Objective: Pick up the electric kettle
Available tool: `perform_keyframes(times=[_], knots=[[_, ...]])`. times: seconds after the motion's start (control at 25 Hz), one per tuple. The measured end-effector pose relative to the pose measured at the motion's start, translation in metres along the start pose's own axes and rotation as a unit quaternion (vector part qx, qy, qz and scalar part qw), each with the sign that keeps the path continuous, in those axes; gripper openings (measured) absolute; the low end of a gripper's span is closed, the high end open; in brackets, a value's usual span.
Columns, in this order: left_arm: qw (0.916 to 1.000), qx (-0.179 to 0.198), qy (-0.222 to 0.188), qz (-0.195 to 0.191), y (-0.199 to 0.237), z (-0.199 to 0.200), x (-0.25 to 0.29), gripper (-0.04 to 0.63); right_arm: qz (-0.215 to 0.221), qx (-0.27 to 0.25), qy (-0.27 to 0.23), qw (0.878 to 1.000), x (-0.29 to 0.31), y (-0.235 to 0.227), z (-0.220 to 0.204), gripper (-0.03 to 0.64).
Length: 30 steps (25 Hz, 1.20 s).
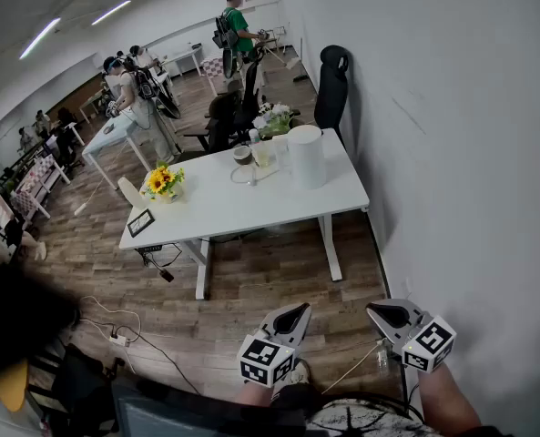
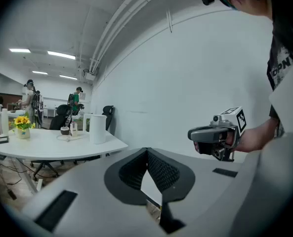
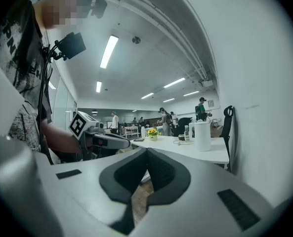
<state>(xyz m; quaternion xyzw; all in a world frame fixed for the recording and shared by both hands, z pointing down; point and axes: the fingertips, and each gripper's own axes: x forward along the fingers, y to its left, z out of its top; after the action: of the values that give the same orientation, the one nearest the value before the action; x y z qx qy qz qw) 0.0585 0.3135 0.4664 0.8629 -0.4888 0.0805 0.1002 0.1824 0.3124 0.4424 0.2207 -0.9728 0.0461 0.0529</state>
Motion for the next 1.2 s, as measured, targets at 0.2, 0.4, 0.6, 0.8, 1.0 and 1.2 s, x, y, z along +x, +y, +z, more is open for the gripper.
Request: perform_keyframes(times=[0.2, 0.4, 0.6, 0.8, 1.0, 1.2], knots=[[0.9998, 0.02, 0.004, 0.0, -0.005, -0.003, 0.001, 0.009, 0.005, -0.002, 0.006, 1.0, 0.0, 0.003, -0.006, 0.021], [0.9997, 0.023, 0.005, -0.001, -0.009, -0.003, -0.001, 0.009, 0.004, -0.005, 0.003, 1.0, -0.002, 0.005, -0.005, 0.021], [0.9998, 0.017, 0.003, 0.004, -0.011, -0.003, -0.006, 0.009, 0.018, 0.012, -0.01, 1.0, -0.007, 0.013, -0.004, 0.021], [0.9999, 0.013, 0.006, 0.008, -0.01, -0.007, -0.011, 0.009, 0.019, 0.016, -0.009, 1.0, -0.005, 0.016, -0.009, 0.021], [0.9999, 0.005, 0.007, 0.011, 0.0, -0.012, -0.011, 0.009, 0.021, 0.016, -0.007, 1.0, 0.004, 0.014, -0.011, 0.021], [1.0, 0.0, 0.001, 0.004, 0.019, -0.007, -0.002, 0.009, 0.019, 0.012, -0.004, 1.0, 0.023, 0.005, -0.009, 0.021]])
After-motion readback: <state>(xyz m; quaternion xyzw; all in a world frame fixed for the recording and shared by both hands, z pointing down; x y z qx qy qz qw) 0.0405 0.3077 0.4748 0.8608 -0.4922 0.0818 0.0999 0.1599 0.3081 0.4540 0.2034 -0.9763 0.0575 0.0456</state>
